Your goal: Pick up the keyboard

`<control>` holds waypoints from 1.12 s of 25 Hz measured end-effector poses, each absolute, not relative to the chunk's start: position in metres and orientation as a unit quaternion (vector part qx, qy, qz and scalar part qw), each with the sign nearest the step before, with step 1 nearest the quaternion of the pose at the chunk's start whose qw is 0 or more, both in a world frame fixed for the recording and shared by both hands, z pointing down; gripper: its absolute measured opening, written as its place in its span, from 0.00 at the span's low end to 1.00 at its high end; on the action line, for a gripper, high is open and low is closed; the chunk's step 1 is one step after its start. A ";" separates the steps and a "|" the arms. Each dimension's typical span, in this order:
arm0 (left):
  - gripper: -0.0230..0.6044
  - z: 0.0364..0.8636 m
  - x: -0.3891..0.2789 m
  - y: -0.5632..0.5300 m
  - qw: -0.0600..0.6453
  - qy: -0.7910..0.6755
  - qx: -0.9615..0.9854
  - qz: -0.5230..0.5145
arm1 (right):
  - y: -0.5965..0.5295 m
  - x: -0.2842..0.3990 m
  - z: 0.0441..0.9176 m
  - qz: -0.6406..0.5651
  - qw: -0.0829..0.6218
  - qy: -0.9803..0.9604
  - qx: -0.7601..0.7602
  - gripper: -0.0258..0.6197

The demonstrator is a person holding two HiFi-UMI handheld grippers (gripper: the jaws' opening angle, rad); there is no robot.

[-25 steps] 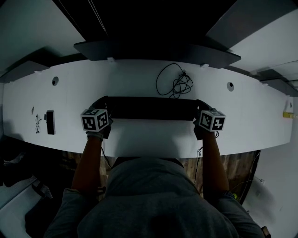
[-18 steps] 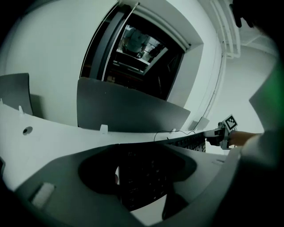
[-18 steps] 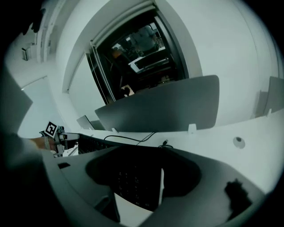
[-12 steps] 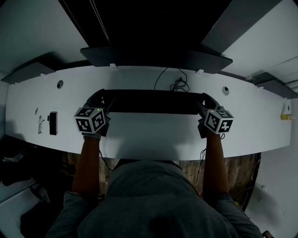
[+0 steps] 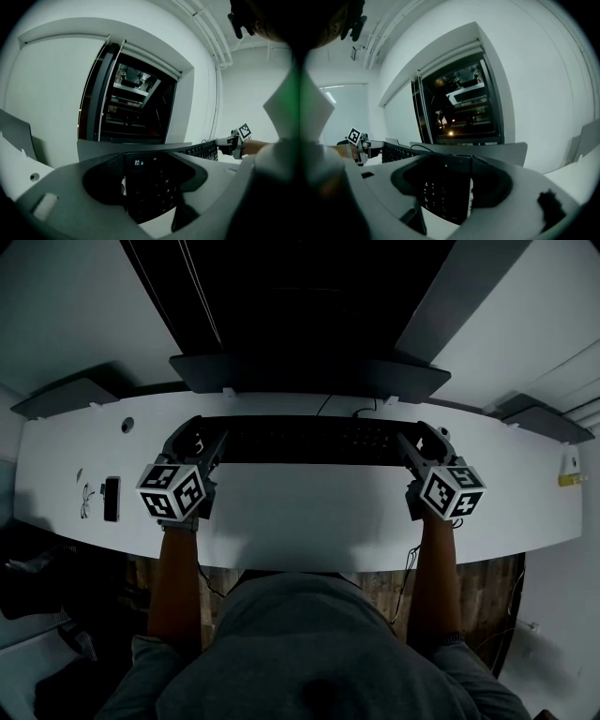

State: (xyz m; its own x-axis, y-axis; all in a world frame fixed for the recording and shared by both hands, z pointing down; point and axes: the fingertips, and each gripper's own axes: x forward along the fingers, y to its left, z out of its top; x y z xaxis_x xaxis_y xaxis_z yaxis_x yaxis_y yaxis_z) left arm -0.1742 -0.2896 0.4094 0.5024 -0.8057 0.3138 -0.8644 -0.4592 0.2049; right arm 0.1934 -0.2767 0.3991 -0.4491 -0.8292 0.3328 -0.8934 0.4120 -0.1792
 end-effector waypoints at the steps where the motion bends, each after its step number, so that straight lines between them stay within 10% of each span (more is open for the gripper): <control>1: 0.45 0.401 -0.174 -0.289 0.164 -0.492 0.851 0.082 | -0.276 0.194 0.391 0.161 0.093 -0.836 0.517 0.45; 28: 0.45 0.220 -0.180 -0.303 0.052 -0.491 0.870 0.010 | -0.283 0.189 0.211 0.053 0.029 -0.847 0.529 0.45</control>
